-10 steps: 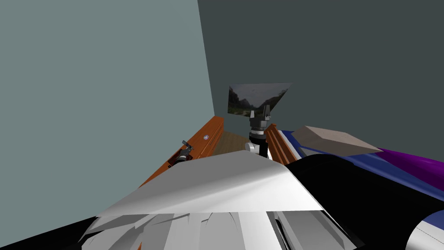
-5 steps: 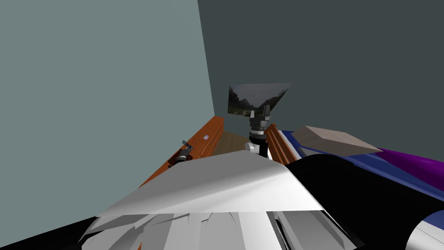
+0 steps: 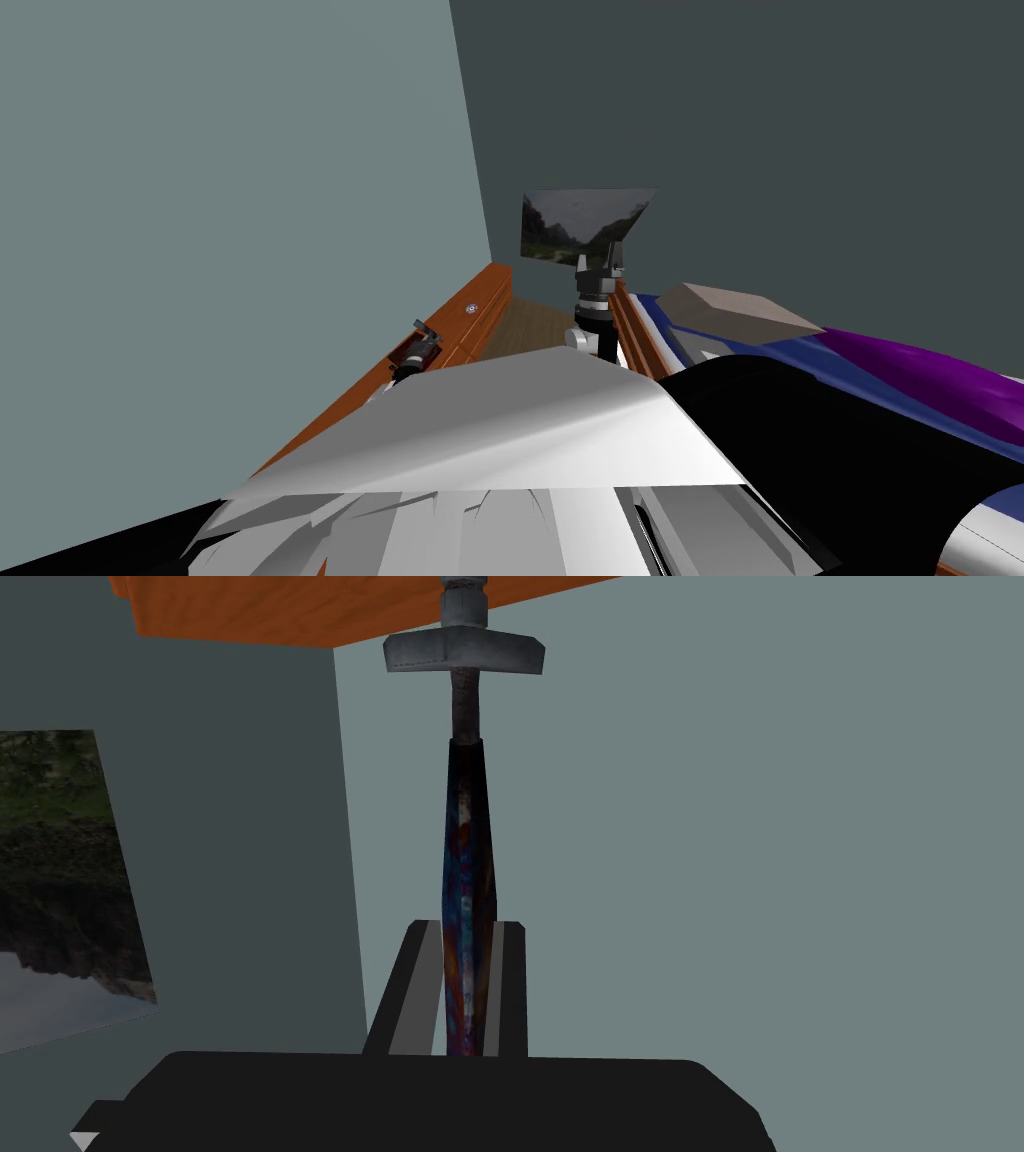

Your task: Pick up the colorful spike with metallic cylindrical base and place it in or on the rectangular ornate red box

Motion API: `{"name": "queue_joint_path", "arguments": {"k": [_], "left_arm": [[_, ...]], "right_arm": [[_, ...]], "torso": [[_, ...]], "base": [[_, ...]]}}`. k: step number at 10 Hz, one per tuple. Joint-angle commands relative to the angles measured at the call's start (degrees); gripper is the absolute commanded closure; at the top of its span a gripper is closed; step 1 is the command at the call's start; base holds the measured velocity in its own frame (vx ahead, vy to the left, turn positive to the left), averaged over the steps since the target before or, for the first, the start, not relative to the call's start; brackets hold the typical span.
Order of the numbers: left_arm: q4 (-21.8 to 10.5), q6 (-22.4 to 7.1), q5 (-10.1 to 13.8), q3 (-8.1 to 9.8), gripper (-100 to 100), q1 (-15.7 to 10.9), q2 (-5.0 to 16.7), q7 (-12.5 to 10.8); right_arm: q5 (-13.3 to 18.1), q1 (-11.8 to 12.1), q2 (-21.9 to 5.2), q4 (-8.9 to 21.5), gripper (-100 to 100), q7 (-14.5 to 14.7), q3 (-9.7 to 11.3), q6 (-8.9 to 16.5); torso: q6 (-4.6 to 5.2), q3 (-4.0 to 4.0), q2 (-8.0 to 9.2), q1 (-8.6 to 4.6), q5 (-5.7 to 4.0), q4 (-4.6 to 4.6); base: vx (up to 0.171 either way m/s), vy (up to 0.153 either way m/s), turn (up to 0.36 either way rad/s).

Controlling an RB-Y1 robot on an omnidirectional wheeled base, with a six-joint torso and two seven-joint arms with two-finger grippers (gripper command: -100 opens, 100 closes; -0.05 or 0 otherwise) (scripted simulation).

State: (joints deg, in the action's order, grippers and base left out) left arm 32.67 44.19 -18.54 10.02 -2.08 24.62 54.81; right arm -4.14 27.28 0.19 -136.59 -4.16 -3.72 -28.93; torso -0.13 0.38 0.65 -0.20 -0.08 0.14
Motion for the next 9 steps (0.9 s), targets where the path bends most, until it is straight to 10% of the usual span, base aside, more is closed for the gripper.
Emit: {"name": "queue_joint_path", "arguments": {"k": [1, 6, 9], "left_arm": [[1.07, -0.03, 0.28, -0.57, 100, 0.22, 1.45, -1.62], [1.71, -1.08, 2.27, -0.46, 100, -0.34, 4.85, -5.61], [0.1, -1.93, 2.5, 1.3, 100, -1.92, 5.09, -5.38]], "right_arm": [[0.0, 0.0, 0.0, 0.0, 0, 0.0, 0.0, 0.0], [0.0, 0.01, -0.01, 0.0, 0, 0.0, -0.01, 0.0], [0.0, 0.03, -0.02, 0.0, 0, 0.0, -0.02, 0.0]], "torso": [[0.0, 0.0, 0.0, 0.0, 0.0, 0.0], [-0.25, 0.0, 0.02, 0.46, 0.02, -0.03], [-0.19, -0.35, -0.66, 0.76, 0.05, -0.11]], "base": [[-0.171, -0.051, -0.003], [-0.145, -0.001, 0.031], [0.02, 0.107, 0.056]]}}
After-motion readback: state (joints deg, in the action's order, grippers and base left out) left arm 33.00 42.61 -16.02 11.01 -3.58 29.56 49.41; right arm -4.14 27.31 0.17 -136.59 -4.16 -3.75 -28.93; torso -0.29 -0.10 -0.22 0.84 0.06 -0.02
